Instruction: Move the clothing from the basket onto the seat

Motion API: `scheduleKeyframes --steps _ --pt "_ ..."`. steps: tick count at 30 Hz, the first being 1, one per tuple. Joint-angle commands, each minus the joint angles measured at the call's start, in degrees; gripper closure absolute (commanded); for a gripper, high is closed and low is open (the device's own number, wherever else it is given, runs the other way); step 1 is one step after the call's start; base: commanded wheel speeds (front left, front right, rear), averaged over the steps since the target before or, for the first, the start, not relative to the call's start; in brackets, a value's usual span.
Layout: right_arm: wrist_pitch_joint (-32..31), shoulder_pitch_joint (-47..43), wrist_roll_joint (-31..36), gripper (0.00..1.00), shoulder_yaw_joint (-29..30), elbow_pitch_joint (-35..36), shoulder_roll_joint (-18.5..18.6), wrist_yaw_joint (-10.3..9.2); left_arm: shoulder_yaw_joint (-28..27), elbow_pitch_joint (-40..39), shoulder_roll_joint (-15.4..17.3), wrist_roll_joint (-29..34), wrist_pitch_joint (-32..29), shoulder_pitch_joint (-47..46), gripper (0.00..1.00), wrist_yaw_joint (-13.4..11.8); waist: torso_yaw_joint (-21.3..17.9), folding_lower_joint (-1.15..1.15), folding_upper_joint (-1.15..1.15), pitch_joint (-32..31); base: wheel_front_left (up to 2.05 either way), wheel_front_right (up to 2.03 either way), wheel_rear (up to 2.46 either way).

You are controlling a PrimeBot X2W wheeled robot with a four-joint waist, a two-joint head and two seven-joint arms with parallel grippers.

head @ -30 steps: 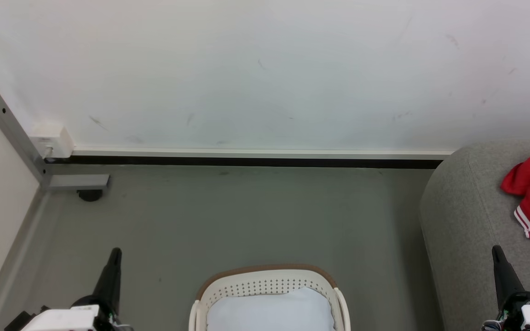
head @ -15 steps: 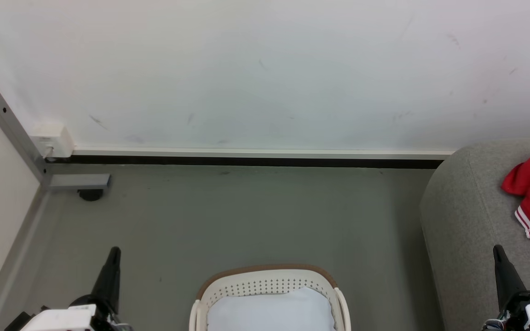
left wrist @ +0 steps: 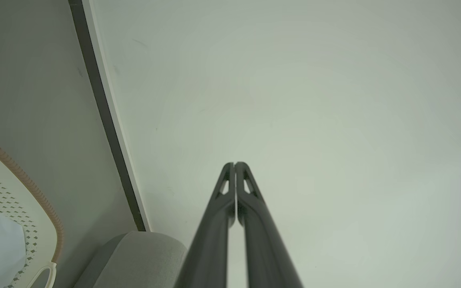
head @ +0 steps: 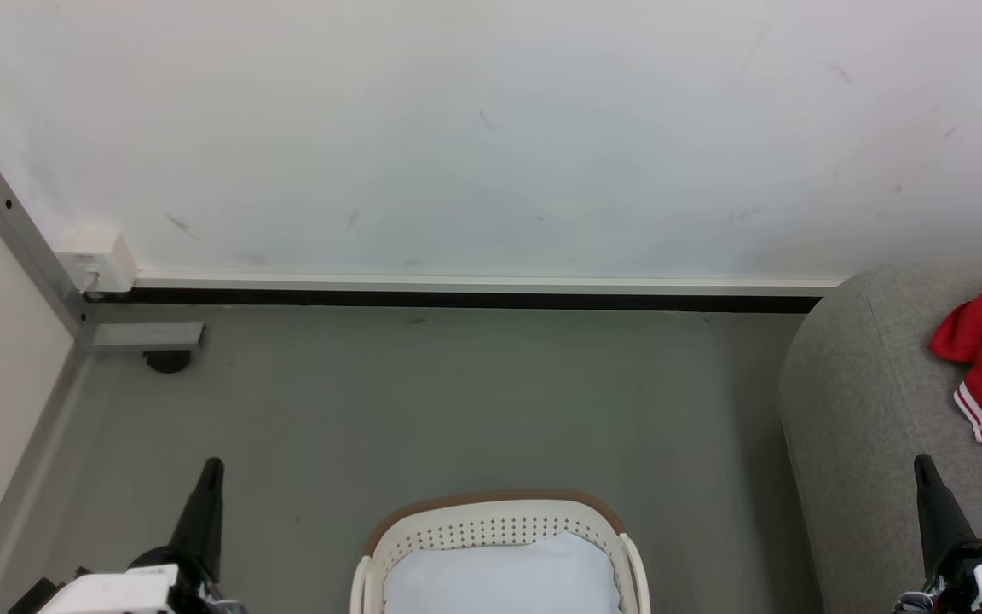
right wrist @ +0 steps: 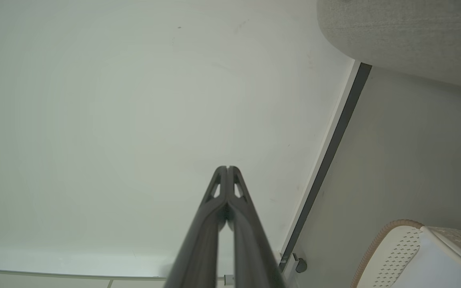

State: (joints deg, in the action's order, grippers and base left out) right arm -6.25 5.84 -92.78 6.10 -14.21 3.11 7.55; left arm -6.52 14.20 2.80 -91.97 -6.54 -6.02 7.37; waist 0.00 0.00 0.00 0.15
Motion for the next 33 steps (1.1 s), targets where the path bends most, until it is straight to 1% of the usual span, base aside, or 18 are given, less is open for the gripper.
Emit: scheduleKeyframes --steps 1,33 --pt "-0.2 0.8 0.1 1.0 0.2 0.3 0.1 -0.12 -0.2 -0.2 0.1 -0.8 -0.2 -0.5 1.0 0.2 0.0 0.0 0.0 0.0 0.0 0.0 0.0" --pt "-0.2 0.8 0.3 1.0 0.4 0.3 0.0 -0.12 -0.2 -0.2 0.1 -0.8 -0.2 -0.5 1.0 0.2 0.0 0.0 0.0 0.0 0.0 0.0 0.0"
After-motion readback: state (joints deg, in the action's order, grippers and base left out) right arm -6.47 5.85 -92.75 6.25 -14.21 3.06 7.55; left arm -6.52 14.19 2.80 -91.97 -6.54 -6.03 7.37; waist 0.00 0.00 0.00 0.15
